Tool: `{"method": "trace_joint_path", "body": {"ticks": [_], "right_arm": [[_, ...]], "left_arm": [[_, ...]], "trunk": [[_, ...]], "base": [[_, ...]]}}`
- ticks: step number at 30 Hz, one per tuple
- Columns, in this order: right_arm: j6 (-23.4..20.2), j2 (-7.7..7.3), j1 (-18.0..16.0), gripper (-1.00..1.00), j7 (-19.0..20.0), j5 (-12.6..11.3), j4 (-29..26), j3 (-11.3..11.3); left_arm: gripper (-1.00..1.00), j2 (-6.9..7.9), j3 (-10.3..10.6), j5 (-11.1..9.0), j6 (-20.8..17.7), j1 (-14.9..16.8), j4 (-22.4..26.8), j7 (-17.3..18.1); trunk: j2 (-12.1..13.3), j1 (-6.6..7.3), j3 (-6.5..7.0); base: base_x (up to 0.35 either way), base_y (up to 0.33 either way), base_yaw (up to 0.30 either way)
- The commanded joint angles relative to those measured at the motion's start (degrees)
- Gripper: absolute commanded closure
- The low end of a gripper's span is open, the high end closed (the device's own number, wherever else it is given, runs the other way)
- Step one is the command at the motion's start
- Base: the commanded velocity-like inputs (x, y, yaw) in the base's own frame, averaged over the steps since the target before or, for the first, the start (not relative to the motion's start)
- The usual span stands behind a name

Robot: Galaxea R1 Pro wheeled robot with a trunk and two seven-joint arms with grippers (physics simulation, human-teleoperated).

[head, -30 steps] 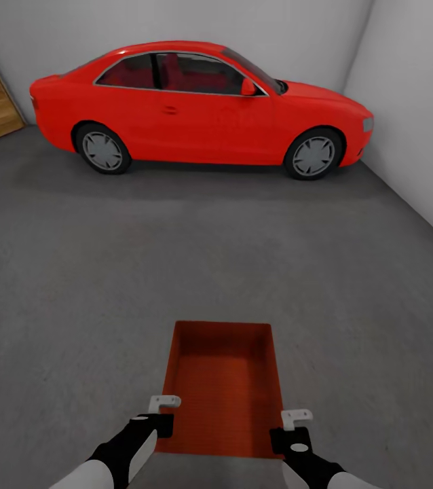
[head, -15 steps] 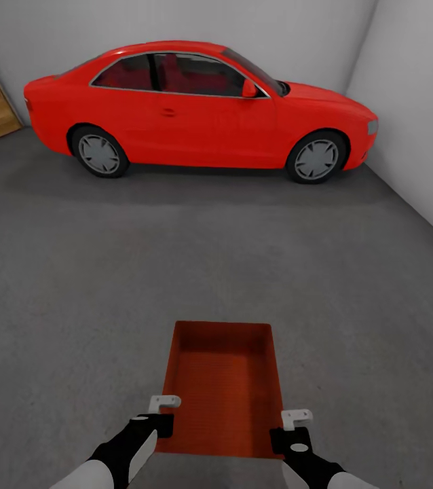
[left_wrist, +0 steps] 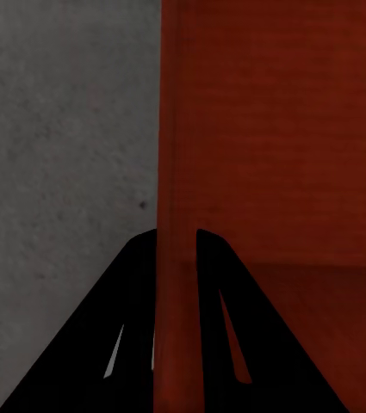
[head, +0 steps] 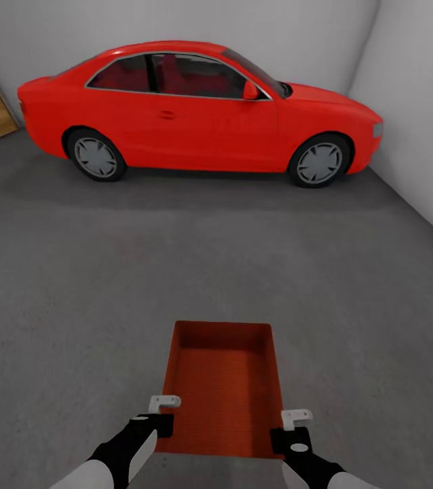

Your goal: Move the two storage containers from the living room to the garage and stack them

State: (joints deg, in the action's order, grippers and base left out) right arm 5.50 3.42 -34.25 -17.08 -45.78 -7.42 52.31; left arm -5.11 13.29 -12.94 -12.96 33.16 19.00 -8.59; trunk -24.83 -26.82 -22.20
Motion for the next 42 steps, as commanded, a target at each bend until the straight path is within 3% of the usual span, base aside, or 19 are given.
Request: {"method": "trace_joint_path", "body": {"ticks": [1,24,42], "right_arm": [[-0.9,-1.04,0.0,1.0,-0.1,-1.7,-0.1,0.0],[-0.9,-1.12,0.0,1.0,-0.1,-1.8,-0.1,0.0],[-0.9,-1.13,0.0,1.0,-0.1,-1.8,-0.1,0.0]], "left_arm": [[1.0,0.11,2.5,-0.8,-0.2,0.0,0.3,-0.5],[1.0,0.1,2.5,-0.8,-0.2,0.0,0.3,-0.5],[1.0,0.1,2.5,-0.8,-0.2,0.0,0.3,-0.5]], "trunk": [[-0.1,-0.06,-0.09],[-0.1,-0.06,-0.09],[-0.1,-0.06,-0.09]], "base": [[0.32,0.0,0.0],[0.312,0.0,0.0],[0.009,0.0,0.0]]}}
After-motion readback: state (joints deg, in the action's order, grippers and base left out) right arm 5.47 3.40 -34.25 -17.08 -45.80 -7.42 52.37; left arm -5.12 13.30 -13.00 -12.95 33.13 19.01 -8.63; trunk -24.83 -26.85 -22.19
